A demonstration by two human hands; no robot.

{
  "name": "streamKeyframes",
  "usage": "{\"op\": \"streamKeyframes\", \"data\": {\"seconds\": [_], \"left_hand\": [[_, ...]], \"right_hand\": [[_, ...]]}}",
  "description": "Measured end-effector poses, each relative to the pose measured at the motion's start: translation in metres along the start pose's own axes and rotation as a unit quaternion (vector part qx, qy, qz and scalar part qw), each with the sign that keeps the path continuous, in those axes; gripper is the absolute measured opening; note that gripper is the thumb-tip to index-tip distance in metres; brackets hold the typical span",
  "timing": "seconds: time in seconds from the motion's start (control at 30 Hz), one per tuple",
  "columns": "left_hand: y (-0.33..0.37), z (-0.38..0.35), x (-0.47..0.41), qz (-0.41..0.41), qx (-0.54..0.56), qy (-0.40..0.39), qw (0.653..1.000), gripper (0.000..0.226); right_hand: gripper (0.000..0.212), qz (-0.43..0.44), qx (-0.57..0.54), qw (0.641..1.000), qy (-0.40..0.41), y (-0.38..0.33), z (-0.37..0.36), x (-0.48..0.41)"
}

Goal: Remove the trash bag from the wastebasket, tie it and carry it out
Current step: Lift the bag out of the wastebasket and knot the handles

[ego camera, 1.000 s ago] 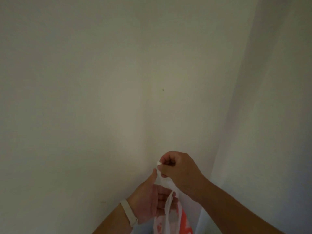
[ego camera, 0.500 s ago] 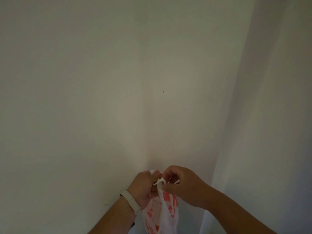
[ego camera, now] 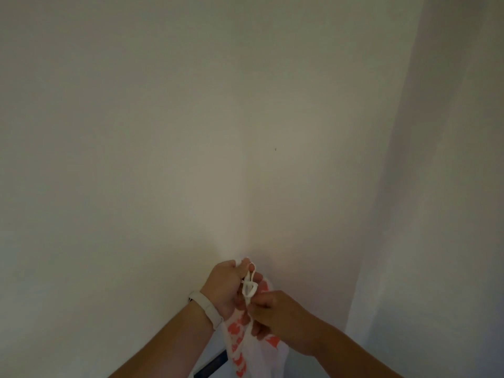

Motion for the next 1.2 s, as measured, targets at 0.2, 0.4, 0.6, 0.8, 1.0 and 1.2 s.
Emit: {"op": "streamKeyframes", "data": {"seconds": [0.2,0.4,0.6,0.8,1.0,1.2], "left_hand": [[0.010,0.023,0.002,-0.038,-0.120,0.002,0.992,0.029],[0.011,0.039,0.004,-0.055,-0.222,-0.039,0.973,0.027],[0.019,0.025,0.024,-0.131,-0.293,-0.159,0.934,0.037],[0.026,0.037,0.037,-0.149,-0.182,-0.201,0.951,0.019],[0.034,0.045,0.043,-0.113,-0.151,-0.170,0.967,0.026],[0.044,0.031,0.048,-0.218,-0.507,-0.121,0.825,0.027]], "right_hand": [[0.034,0.109,0.112,0.984,0.081,-0.023,-0.002,0.011],[0.023,0.174,0.094,0.970,0.143,-0.049,0.005,0.012],[0.025,0.215,0.231,0.946,0.076,-0.086,0.001,0.005],[0.023,0.225,0.273,0.932,0.073,-0.109,0.005,-0.010],[0.026,0.103,0.155,0.980,0.070,-0.088,0.002,-0.021],[0.021,-0.031,0.096,0.995,-0.005,-0.078,0.012,-0.022]]}}
Point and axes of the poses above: each hand's wrist, its own x-axis away from the middle knuckle, its own z-axis out of the back of the hand, y = z × x, the point moved 2 cm from there along -x, towards the middle knuckle, and after that the axes turned 7 degrees about -x, right-handed, at the moved point
